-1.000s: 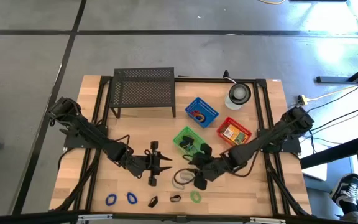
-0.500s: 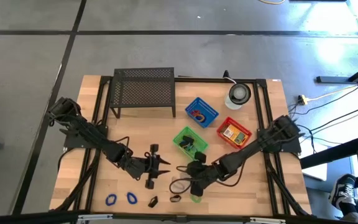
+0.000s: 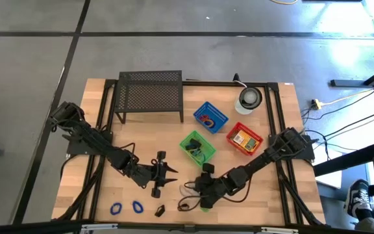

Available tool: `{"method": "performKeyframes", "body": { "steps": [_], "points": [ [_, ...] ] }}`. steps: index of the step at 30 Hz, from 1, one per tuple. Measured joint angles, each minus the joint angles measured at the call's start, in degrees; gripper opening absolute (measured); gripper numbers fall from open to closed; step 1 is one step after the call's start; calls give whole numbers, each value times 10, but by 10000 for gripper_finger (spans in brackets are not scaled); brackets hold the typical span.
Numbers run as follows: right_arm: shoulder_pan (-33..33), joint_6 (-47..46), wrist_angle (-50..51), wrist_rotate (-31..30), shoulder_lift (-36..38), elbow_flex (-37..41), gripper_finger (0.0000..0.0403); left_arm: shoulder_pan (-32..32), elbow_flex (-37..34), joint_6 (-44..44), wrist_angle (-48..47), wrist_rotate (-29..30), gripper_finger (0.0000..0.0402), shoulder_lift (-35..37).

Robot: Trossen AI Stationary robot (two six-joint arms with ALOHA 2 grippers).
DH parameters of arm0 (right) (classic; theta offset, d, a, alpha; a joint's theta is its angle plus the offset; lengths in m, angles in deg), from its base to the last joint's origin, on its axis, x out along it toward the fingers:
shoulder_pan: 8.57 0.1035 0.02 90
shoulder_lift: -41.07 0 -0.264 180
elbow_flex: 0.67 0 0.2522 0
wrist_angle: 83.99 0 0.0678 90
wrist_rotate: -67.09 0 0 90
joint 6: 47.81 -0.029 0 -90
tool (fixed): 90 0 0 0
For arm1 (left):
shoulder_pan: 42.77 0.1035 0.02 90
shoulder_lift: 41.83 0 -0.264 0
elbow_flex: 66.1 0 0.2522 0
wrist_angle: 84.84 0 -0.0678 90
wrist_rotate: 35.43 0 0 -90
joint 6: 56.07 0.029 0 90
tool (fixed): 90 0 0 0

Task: Pick & Place Office Desk Supplies
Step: Put the blue rubber band into the blue basket

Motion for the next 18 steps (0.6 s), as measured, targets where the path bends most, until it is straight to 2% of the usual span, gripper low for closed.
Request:
{"method": "performKeyframes", "body": {
  "steps": [9, 18],
  "points": [
    [2, 1, 2, 1, 0, 0, 152, 0, 0, 0, 0, 2, 127, 0],
    [2, 1, 6, 19, 1, 0, 73, 0, 0, 0, 0, -8, 127, 0]
  ]
}}
